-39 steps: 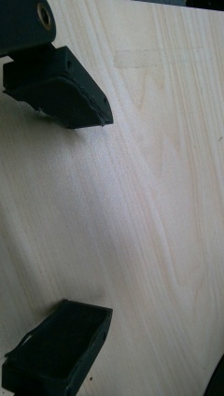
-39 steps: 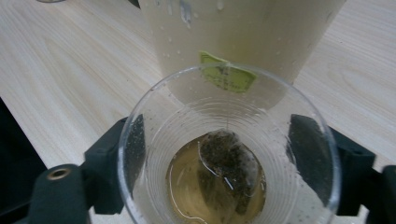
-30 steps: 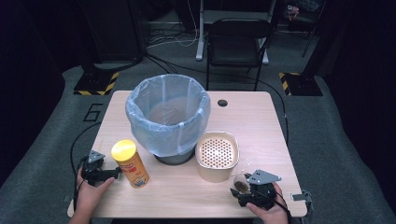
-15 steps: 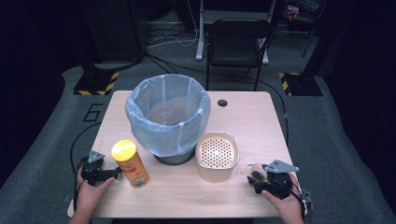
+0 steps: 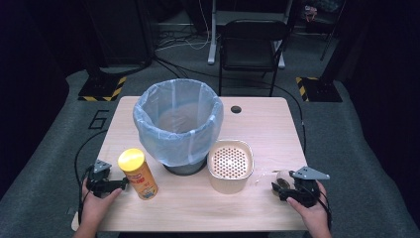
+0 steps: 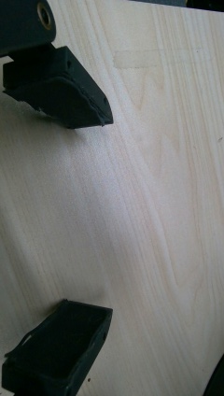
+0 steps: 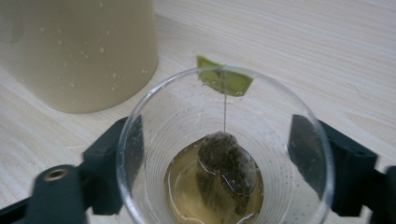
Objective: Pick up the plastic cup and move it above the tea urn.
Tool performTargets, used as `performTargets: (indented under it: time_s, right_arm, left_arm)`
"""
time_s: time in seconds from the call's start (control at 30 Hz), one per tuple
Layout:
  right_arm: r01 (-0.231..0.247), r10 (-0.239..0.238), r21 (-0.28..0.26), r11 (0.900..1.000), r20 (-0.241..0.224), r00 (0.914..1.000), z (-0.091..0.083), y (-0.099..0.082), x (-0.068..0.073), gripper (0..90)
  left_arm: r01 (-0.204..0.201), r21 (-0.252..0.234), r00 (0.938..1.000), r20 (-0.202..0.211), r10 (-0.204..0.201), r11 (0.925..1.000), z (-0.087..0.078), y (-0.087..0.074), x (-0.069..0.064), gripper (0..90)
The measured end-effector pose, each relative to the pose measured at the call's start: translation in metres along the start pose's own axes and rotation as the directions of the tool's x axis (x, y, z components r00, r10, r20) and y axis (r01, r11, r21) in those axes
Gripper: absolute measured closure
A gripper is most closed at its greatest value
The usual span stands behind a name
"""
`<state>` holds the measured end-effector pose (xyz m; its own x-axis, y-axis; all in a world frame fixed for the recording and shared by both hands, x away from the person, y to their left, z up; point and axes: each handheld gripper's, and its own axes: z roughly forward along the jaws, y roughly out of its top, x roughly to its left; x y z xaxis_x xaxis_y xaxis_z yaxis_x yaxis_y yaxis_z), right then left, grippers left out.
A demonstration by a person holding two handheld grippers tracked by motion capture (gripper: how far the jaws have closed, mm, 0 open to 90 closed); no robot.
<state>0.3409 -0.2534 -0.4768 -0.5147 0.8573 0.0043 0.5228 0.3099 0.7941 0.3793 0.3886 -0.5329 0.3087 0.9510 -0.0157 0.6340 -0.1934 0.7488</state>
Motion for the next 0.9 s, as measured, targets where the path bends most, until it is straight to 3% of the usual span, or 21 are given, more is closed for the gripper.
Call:
performTargets:
  time_s: [0.3, 0.67, 0.83, 0.9]
  right_arm:
    - [-0.021, 0.021, -0.029, 0.9994, 0.004, 0.9998, -0.007, 0.013, 0.0, 13.8]
    - [0.017, -0.017, -0.063, 0.9979, 0.006, 0.9998, -0.018, 0.039, -0.001, 14.4]
    - [0.038, -0.041, -0.08, 0.9961, -0.043, 0.9982, -0.019, 0.055, 0.007, 22.5]
    - [0.042, -0.052, -0.101, 0.994, -0.095, 0.9941, -0.016, 0.07, 0.018, 32.3]
  left_arm:
    - [0.0, 0.0, 1.0, 0.002, 0.0, 1.0, 0.0, 0.0, 0.0, 7.3]
    - [-0.001, 0.0, 1.0, 0.001, 0.001, 1.0, 0.0, 0.0, 0.0, 7.3]
    - [-0.004, 0.0, 1.0, -0.001, 0.004, 1.0, 0.0, 0.0, 0.0, 7.3]
    - [-0.001, 0.0, 1.0, -0.001, 0.001, 1.0, 0.0, 0.0, 0.0, 7.3]
